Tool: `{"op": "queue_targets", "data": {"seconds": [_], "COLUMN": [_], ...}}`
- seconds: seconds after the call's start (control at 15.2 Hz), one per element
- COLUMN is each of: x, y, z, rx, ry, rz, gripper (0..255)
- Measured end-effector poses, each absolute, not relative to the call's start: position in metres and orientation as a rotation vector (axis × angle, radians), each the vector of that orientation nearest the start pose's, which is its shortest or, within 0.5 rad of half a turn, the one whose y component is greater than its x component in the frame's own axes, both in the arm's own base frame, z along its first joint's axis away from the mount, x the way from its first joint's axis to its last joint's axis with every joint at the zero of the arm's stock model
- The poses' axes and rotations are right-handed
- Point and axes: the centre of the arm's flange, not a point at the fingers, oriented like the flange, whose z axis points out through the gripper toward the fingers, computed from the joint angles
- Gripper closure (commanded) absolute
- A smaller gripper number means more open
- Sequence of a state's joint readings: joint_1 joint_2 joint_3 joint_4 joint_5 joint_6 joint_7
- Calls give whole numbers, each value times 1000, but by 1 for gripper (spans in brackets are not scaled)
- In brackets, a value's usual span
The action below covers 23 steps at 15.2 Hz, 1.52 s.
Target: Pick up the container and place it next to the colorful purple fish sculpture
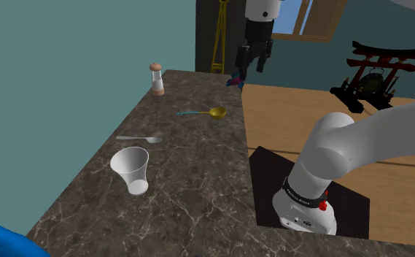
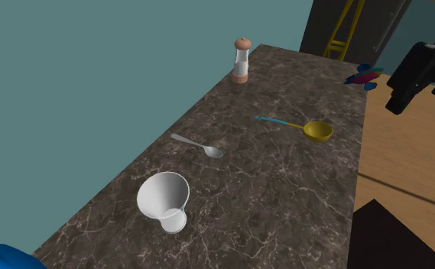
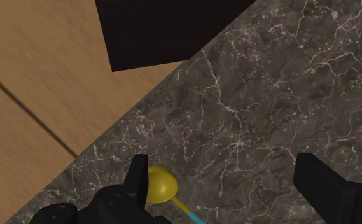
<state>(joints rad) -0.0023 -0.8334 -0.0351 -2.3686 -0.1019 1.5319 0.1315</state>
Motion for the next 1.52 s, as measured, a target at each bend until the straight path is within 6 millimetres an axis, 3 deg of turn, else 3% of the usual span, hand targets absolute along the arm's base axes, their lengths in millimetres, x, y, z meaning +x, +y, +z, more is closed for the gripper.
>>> {"op": "queue_targets", "data": {"seconds": [0.2,0.86,1.52], "x": [300,387,471], "y": [-20,12,61], "z": [584,511,440], "rx": [-3202,-3150,-3080], "ry": [233,26,-176], "rz": [-8,-87,-167], "gripper": [0,0,0]}}
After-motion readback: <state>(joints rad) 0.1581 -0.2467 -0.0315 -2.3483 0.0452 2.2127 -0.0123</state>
